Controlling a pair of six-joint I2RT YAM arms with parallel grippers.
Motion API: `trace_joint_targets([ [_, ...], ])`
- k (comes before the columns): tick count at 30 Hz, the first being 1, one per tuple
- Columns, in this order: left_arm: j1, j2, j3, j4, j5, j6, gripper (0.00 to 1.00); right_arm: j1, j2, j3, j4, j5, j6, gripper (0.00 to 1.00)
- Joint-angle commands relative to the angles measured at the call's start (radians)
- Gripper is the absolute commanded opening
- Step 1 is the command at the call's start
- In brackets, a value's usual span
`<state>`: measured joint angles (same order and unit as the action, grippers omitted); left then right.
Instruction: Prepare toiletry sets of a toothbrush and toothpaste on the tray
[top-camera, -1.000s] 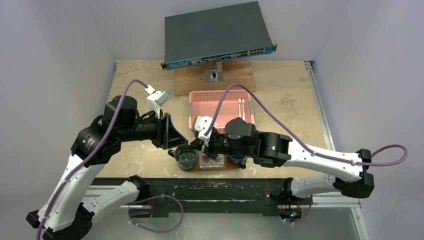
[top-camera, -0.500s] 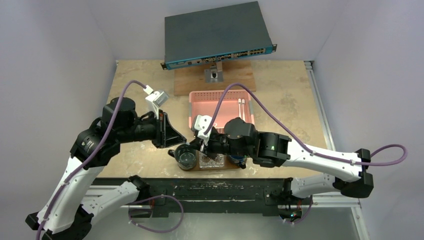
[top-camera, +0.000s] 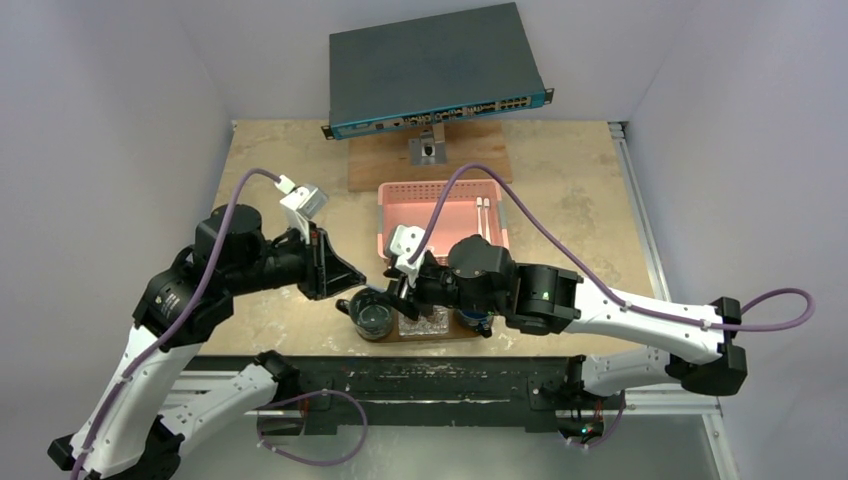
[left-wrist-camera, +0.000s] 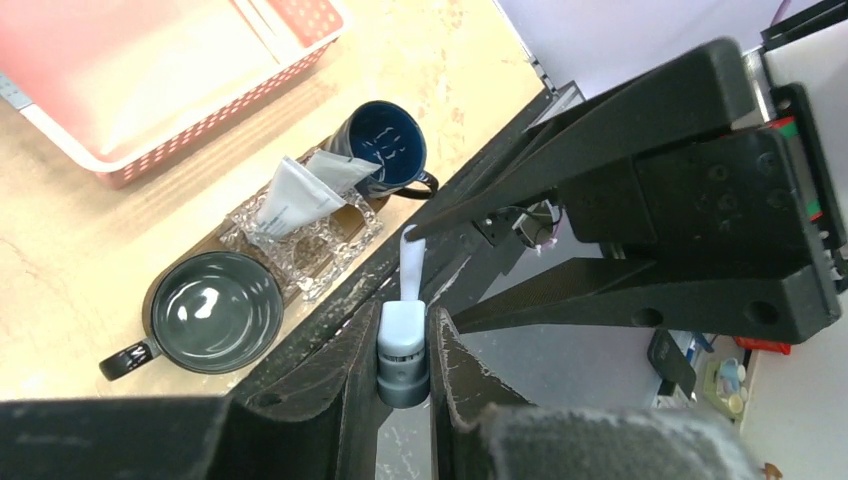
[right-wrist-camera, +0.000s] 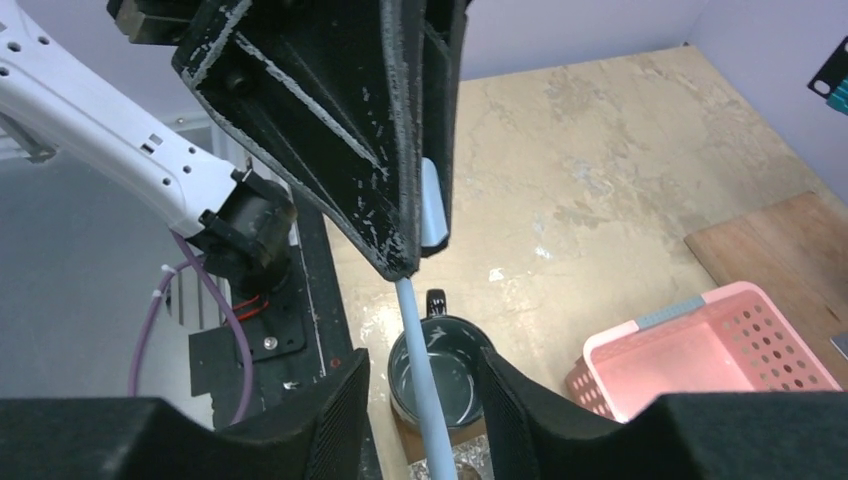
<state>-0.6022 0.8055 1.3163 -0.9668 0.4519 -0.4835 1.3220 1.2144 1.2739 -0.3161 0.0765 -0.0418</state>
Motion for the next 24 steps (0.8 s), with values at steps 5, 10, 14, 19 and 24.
trace_joint_targets([
  [5, -0.073, -0.035, -0.029, 0.003, -0.135, 0.025, 0.0, 0.003, -0.067, 0.017, 0.005, 0.118, 0.034, 0.52],
  [10, -0.233, -0.001, 0.013, -0.041, -0.309, 0.014, 0.0, -0.018, -0.072, 0.035, -0.039, 0.244, 0.08, 0.52],
  [14, -0.296, 0.004, 0.018, -0.057, -0.396, -0.003, 0.0, -0.125, -0.081, 0.04, -0.083, 0.258, 0.157, 0.52],
  [19, -0.405, 0.037, 0.034, -0.082, -0.554, -0.025, 0.0, -0.248, -0.094, 0.012, -0.099, 0.253, 0.222, 0.52],
  [24, -0.569, 0.101, 0.073, -0.108, -0.741, -0.043, 0.0, -0.316, -0.094, -0.018, -0.09, 0.264, 0.258, 0.52],
])
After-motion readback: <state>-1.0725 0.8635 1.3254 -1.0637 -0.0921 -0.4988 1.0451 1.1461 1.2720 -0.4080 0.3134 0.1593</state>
